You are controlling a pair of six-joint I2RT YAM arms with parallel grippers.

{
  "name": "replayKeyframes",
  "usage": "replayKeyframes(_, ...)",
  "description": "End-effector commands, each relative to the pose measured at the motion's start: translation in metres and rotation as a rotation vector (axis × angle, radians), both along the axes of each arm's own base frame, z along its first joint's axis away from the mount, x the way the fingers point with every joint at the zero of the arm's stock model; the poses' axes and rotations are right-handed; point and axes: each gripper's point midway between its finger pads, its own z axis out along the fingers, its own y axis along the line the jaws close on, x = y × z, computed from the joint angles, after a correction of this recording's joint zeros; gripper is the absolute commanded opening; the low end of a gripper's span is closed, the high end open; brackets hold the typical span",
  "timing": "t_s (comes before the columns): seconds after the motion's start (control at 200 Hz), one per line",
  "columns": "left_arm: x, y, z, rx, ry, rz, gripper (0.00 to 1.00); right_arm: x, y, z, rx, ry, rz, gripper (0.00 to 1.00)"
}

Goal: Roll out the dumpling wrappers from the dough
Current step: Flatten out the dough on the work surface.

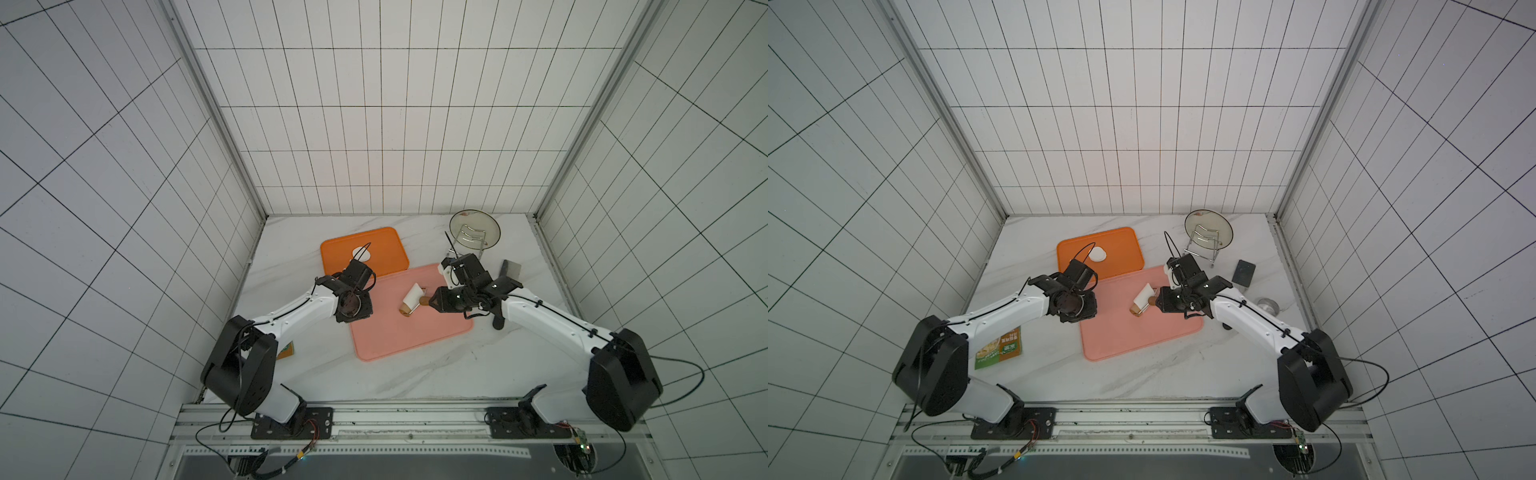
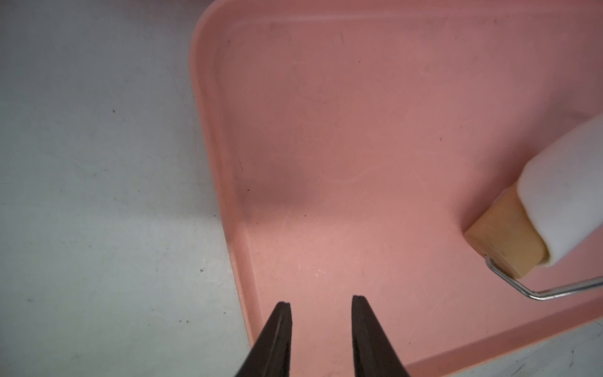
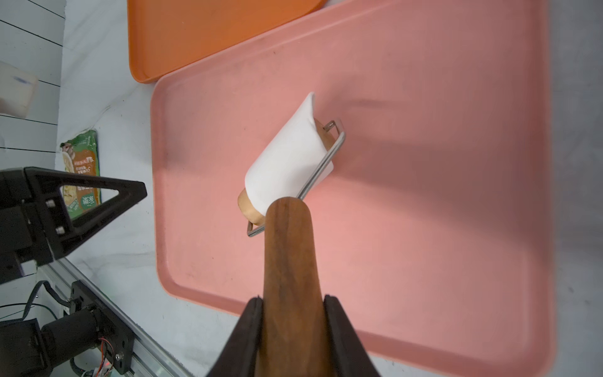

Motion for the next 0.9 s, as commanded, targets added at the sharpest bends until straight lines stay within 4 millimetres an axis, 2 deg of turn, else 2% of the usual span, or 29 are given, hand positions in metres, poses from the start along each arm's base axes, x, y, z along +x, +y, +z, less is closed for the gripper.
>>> replayKeyframes(0.0,0.006,0.003,0.004,0.000,-0.026,0.001,0.32,-0.004,-0.020,0.013,-0.030,-0.047,-0.021,0.00)
replayKeyframes(0.11,0.008,0.000,0.004,-0.004,-0.023,-0.006,0.32,0.000,-0.012,0.035,0.011,-0.083,0.001,0.00)
replayKeyframes(0.215,0.010,-0.003,0.006,-0.012,-0.026,-0.012,0.32,0.002,-0.002,0.038,0.020,-0.091,0.032,0.00)
replayKeyframes(0.28,0.011,-0.003,0.007,-0.012,-0.029,-0.014,0.32,0.001,0.009,0.041,0.062,-0.098,0.066,0.00)
replayKeyframes(0.36,0.011,-0.003,0.008,-0.010,-0.031,-0.014,0.32,-0.002,0.029,0.059,0.166,-0.155,0.120,0.00)
replayKeyframes(0.42,0.011,-0.002,0.007,-0.009,-0.030,-0.014,0.32,0.002,0.037,0.069,0.214,-0.194,0.122,0.00)
replayKeyframes(0.455,0.011,-0.003,0.007,-0.009,-0.030,-0.014,0.32,0.005,0.040,0.068,0.221,-0.198,0.121,0.00)
replayKeyframes(0.585,0.012,-0.003,0.005,-0.011,-0.027,-0.014,0.32,0.014,0.051,0.041,0.223,-0.167,0.126,0.00)
replayKeyframes(0.745,0.012,-0.004,0.002,-0.012,-0.020,-0.012,0.32,0.031,0.082,0.037,0.314,-0.204,0.145,0.00)
replayKeyframes(0.82,0.011,-0.004,0.001,-0.012,-0.018,-0.013,0.32,0.035,0.088,0.023,0.306,-0.172,0.145,0.00)
replayKeyframes(0.895,0.011,-0.003,0.002,-0.006,-0.020,-0.014,0.32,0.032,0.085,0.003,0.262,-0.131,0.148,0.00)
